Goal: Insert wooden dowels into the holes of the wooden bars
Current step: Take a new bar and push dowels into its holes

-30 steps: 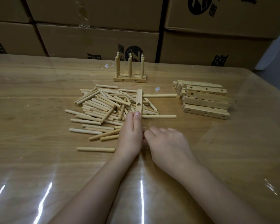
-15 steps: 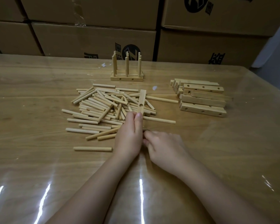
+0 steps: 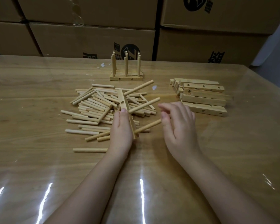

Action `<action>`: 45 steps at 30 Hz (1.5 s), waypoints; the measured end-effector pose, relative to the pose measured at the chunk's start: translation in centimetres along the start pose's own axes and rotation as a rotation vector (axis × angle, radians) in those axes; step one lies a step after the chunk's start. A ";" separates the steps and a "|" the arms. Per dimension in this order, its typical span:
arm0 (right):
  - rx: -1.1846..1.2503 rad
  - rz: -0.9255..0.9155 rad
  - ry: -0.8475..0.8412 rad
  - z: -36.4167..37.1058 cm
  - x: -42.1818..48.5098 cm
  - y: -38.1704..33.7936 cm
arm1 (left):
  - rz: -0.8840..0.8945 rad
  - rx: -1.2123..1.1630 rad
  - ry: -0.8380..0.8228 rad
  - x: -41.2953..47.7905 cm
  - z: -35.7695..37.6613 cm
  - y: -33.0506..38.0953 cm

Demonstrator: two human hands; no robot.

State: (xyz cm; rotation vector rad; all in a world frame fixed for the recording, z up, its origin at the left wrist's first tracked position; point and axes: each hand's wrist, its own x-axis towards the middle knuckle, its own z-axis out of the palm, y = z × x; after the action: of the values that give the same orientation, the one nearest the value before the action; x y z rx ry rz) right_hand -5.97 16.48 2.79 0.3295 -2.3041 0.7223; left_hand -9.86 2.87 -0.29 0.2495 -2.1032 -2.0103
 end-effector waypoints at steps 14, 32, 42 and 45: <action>-0.407 -0.384 -0.322 0.8 -0.1 -0.2 | 0.085 0.080 0.013 -0.2 0.1 0.1; -0.281 -0.199 -0.533 0.2 -0.3 -1.2 | 0.156 0.128 -0.013 -0.8 0.3 -0.3; -0.237 -0.180 -0.546 0.5 -0.6 -0.2 | 0.206 0.185 -0.061 -0.9 0.2 -0.3; -0.213 -0.157 -0.555 0.4 -0.6 -0.1 | 0.225 0.223 -0.071 -1.1 0.2 -0.3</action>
State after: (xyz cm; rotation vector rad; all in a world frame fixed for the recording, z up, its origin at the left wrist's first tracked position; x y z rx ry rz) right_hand -5.75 16.19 2.17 0.6694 -2.8019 0.3234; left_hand -8.84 3.34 -0.65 -0.0237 -2.2852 -1.6837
